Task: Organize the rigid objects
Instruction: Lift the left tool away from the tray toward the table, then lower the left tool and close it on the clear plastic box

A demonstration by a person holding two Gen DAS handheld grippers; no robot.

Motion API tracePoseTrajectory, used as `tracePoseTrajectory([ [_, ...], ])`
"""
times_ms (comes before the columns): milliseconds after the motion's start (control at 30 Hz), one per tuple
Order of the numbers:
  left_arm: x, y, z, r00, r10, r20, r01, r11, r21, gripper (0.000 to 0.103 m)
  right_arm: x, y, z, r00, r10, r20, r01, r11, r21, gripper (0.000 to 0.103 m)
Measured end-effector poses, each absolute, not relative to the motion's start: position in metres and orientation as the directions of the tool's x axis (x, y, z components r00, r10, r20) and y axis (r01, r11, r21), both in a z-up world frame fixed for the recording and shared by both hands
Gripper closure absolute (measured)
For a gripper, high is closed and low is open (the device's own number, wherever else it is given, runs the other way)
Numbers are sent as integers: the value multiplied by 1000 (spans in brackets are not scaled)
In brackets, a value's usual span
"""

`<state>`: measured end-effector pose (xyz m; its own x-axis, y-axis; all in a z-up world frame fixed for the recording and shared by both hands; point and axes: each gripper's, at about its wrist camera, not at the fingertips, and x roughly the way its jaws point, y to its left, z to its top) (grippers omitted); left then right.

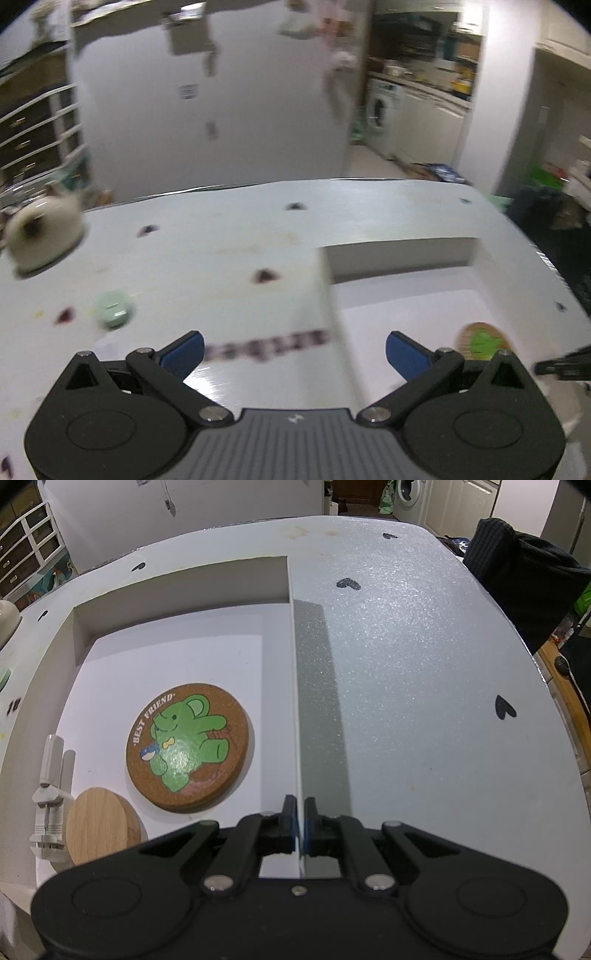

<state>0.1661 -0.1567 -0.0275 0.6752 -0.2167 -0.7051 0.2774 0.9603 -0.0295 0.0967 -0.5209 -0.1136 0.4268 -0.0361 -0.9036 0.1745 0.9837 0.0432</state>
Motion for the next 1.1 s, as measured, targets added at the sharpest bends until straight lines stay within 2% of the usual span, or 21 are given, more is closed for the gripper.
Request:
tracePoseTrajectory([
  [433, 166, -45, -46, 687, 38, -726, 15, 998, 66, 0, 97, -520, -114, 425, -39, -904, 174, 984, 39, 98],
  [833, 163, 54, -78, 600, 94, -794, -69, 995, 66, 0, 99, -519, -114, 420, -44, -907, 172, 985, 31, 97],
  [1100, 175, 72, -99, 530, 30, -847, -15, 1000, 26, 1, 99, -517, -115, 421, -51, -906, 183, 983, 30, 97],
])
